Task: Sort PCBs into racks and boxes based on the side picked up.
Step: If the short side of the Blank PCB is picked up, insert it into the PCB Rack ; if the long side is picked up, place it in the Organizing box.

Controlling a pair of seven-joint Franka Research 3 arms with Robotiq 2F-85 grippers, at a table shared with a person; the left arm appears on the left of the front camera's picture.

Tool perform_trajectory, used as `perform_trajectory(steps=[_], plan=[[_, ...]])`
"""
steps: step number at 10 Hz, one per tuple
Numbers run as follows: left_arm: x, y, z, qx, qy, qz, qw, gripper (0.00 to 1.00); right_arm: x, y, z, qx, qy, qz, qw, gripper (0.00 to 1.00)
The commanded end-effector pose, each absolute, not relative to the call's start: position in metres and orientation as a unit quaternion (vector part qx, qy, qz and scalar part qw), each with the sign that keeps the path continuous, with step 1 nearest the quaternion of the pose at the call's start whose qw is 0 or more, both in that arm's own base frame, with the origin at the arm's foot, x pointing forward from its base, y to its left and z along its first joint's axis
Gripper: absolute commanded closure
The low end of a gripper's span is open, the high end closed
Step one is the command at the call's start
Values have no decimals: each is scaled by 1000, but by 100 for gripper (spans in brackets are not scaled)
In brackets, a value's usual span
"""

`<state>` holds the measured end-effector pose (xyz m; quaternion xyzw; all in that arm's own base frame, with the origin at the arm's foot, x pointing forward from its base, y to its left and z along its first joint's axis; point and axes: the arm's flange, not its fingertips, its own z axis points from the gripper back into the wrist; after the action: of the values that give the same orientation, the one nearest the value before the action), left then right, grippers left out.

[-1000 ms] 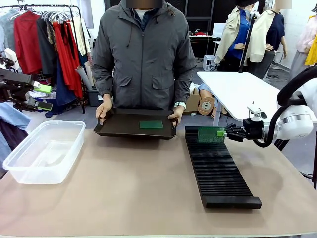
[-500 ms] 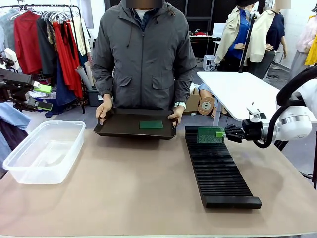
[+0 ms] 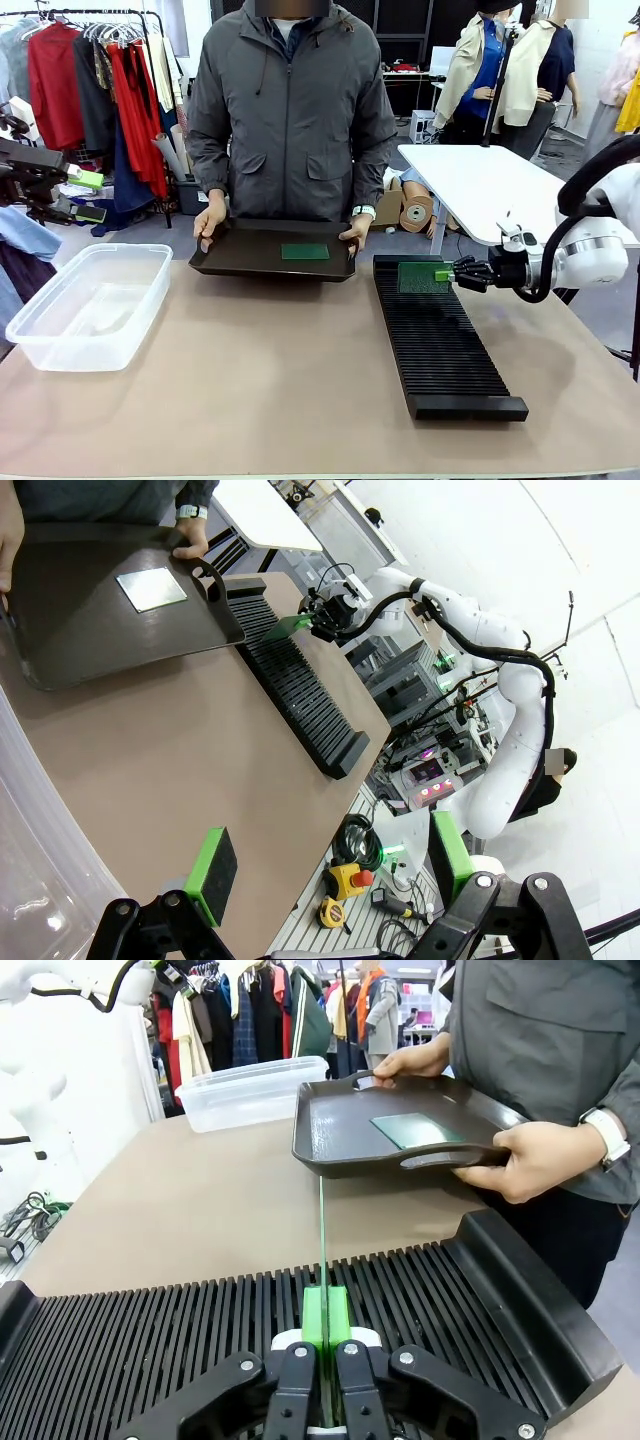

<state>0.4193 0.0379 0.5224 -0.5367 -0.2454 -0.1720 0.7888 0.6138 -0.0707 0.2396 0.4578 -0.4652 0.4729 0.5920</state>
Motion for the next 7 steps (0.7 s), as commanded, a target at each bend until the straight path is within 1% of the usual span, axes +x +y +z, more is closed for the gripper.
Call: perform_trajectory(steps=[1, 2, 3, 7], plan=[[418, 38, 524, -542, -241, -170, 787, 0, 613, -63, 240, 451, -477, 459, 598, 100], [418, 38, 524, -542, -241, -170, 787, 0, 614, -63, 239, 450, -477, 454, 603, 100], [418, 38, 524, -542, -241, -170, 787, 0, 613, -70, 238, 458, -467, 469, 594, 100], [418, 38, 524, -542, -241, -170, 787, 0, 613, -70, 238, 458, -467, 469, 594, 100]])
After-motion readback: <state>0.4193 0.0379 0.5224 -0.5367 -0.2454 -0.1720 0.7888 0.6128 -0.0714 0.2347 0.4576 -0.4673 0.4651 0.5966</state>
